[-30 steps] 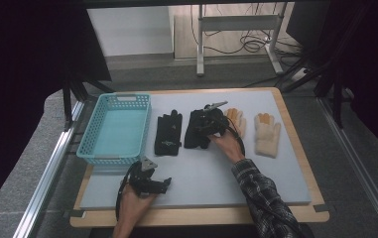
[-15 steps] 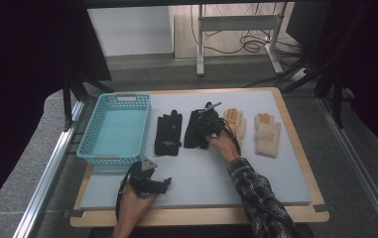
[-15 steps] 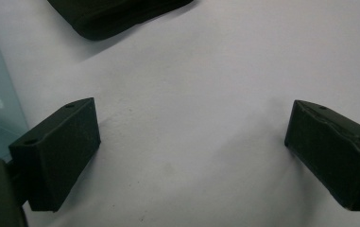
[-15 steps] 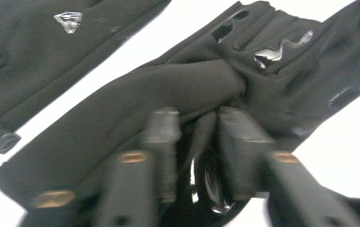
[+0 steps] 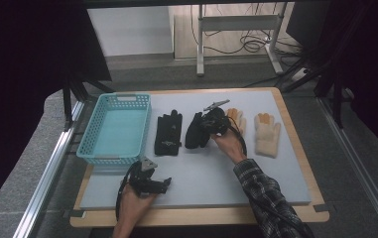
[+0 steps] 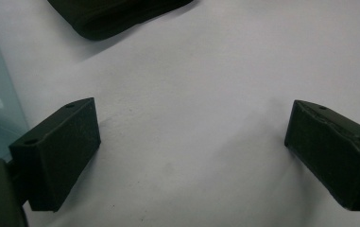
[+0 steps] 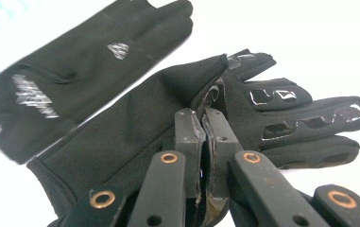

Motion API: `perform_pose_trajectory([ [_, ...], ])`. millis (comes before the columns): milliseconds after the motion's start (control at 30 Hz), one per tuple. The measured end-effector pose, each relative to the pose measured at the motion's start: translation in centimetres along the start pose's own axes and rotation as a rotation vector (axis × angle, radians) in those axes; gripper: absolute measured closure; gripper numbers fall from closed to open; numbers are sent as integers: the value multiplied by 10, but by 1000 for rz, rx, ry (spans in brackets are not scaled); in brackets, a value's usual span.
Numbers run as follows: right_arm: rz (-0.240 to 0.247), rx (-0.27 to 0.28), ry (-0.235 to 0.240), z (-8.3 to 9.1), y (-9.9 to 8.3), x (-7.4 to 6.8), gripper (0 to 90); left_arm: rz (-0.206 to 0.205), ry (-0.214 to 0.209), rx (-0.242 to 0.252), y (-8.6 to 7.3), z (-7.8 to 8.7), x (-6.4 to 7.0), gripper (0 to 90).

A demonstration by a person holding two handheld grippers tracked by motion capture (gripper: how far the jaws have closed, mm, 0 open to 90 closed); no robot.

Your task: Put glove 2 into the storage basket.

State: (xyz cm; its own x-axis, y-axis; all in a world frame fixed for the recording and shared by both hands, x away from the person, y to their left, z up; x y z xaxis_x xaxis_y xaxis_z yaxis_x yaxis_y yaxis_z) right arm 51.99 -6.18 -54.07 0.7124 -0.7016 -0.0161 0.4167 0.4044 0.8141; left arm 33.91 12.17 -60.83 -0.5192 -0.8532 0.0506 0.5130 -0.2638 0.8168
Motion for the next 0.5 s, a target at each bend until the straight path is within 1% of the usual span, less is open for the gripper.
perform_pose_trajectory([
  [100, 7, 25, 21, 17, 4, -8, 848, -1, 0, 0, 0, 0, 0, 45],
  [133, 18, 35, 29, 22, 5, -10, 848, -1, 0, 1, 0, 0, 0, 45],
  [233, 35, 50, 47, 40, 5, -21, 848, 0, 0, 1, 0, 0, 0, 45],
  [267, 33, 59, 60, 46, 5, -26, 848, 0, 0, 1, 0, 0, 0, 45],
  [367, 39, 78, 94, 63, -1, -41, 847, 1, 1, 1, 0, 0, 0, 45],
  [400, 44, 81, 98, 69, -4, -46, 847, -2, 1, 1, 0, 0, 0, 45],
  [500, 54, 77, 119, 84, -16, -62, 845, 3, 2, 4, 0, 0, 0, 46],
])
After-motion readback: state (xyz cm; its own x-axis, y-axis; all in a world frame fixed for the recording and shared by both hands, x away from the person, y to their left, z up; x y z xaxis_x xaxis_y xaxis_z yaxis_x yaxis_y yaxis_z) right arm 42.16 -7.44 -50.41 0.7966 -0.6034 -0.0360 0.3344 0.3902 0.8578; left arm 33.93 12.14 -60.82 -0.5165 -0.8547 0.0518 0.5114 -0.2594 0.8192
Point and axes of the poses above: each handheld gripper's, and its own axes: z roughly backward along the jaws, y roughly out of its top, x roughly to its right, the point moved 8 cm from there along -z, roughly forward along the jaws, and after that the axes turned 10 degrees about x, right-handed, at the moved point
